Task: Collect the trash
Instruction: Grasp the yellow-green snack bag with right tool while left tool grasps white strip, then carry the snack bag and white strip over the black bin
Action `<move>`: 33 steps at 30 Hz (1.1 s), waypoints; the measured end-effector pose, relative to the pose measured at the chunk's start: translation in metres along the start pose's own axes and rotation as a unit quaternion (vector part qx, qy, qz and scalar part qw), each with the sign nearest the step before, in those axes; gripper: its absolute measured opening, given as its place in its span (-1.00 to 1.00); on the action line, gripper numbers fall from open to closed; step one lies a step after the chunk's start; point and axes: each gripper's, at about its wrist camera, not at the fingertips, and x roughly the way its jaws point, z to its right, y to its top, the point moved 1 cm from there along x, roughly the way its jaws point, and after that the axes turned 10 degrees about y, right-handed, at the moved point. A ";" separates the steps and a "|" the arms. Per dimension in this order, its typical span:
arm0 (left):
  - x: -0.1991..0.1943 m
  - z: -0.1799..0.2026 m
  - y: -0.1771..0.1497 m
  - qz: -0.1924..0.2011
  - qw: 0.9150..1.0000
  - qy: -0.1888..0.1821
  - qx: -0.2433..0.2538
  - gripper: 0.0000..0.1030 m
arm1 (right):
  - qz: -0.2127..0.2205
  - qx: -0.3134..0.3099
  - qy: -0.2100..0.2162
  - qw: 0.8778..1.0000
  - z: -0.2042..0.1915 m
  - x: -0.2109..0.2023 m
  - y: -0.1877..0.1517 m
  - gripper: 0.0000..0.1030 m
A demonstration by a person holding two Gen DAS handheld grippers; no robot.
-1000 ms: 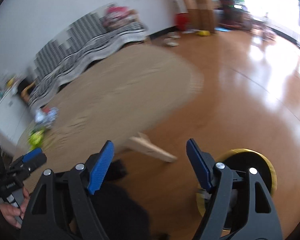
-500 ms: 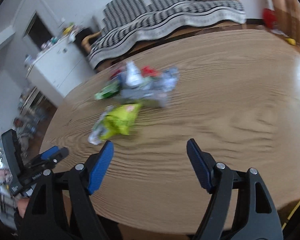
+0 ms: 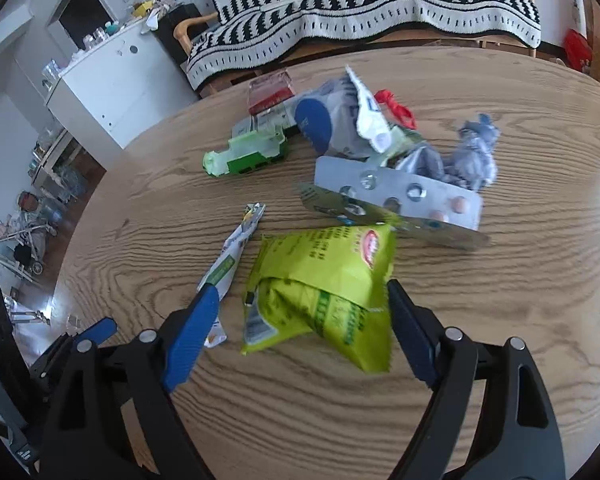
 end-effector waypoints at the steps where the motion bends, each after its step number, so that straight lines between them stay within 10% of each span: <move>1: 0.002 0.002 0.002 0.000 1.000 -0.001 0.003 0.77 | -0.002 -0.002 -0.001 1.000 -0.001 0.003 0.001 0.32; 4: 0.008 0.008 0.008 0.001 1.000 -0.003 0.009 0.77 | -0.002 -0.013 -0.002 1.000 0.000 0.001 0.000 0.03; 21: 0.048 0.077 0.040 -0.020 0.998 0.011 0.060 0.70 | 0.053 -0.024 -0.033 0.998 0.050 -0.115 -0.051 0.02; 26: 0.045 0.089 0.039 -0.010 0.995 0.040 0.087 0.02 | 0.071 -0.008 -0.049 0.996 0.071 -0.144 -0.067 0.02; 28: 0.044 0.090 0.040 -0.009 0.995 0.045 0.088 -0.60 | 0.079 -0.002 -0.056 0.995 0.079 -0.154 -0.072 0.02; 33: 0.030 0.091 0.037 -0.012 0.997 0.031 0.072 -0.75 | 0.100 0.014 -0.065 0.993 0.090 -0.177 -0.079 0.02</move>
